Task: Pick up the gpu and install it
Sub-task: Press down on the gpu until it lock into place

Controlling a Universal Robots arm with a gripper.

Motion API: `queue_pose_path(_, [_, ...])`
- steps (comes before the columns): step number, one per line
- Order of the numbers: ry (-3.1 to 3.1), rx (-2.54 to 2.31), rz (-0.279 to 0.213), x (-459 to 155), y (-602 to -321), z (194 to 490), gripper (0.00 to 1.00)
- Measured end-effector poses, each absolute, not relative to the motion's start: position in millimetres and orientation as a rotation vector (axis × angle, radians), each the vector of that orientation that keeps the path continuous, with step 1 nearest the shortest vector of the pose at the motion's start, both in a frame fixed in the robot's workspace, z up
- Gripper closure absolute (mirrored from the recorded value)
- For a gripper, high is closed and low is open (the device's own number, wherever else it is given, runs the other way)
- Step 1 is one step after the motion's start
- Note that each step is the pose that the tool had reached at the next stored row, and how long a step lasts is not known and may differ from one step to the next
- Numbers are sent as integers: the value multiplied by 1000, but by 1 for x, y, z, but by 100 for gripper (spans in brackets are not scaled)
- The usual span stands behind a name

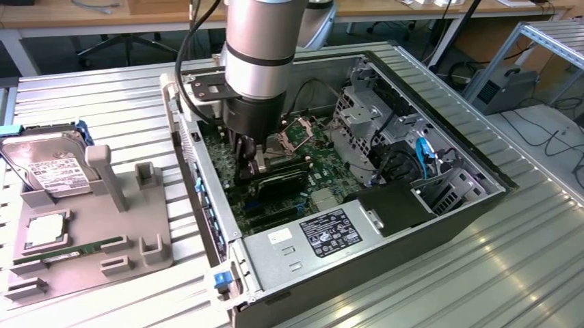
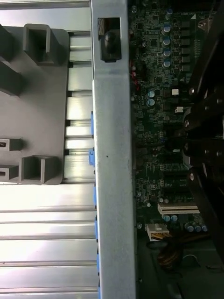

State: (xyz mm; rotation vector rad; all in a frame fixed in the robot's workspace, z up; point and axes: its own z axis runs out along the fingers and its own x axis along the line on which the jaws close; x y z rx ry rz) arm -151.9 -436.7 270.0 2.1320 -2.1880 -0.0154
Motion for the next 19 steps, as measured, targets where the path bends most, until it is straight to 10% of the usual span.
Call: queue_pose_path(19, [-2176,2122,-38,-103,-437,284,89])
